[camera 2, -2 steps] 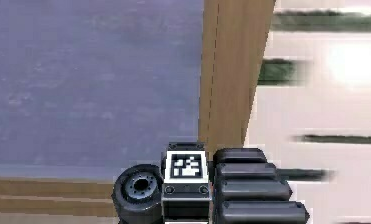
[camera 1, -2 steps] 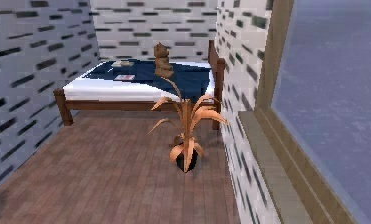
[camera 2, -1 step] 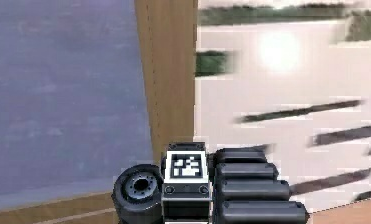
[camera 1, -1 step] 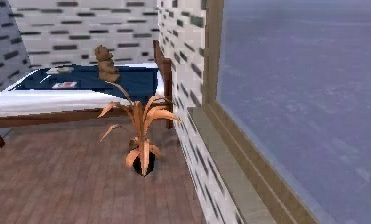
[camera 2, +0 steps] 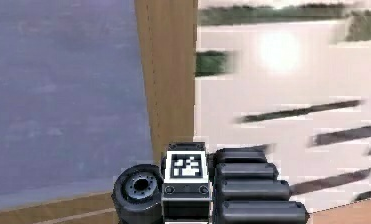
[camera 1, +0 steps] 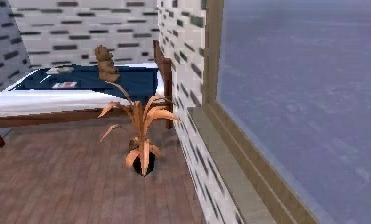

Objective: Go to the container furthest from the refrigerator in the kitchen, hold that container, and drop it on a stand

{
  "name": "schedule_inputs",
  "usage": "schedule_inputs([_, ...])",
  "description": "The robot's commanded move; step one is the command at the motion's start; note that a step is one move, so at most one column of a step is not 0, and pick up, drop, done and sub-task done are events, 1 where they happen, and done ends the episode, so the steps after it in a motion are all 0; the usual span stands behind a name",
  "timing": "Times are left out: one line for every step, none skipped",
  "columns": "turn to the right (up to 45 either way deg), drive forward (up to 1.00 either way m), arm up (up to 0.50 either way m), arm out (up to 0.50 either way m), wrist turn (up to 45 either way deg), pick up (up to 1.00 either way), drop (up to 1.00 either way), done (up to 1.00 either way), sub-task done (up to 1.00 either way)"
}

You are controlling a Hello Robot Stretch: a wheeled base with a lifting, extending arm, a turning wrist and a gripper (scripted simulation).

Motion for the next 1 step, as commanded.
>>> schedule_inputs([45.0, 0.00, 0.00, 0.00, 0.0, 0.00, 0.00, 0.00, 0.00])
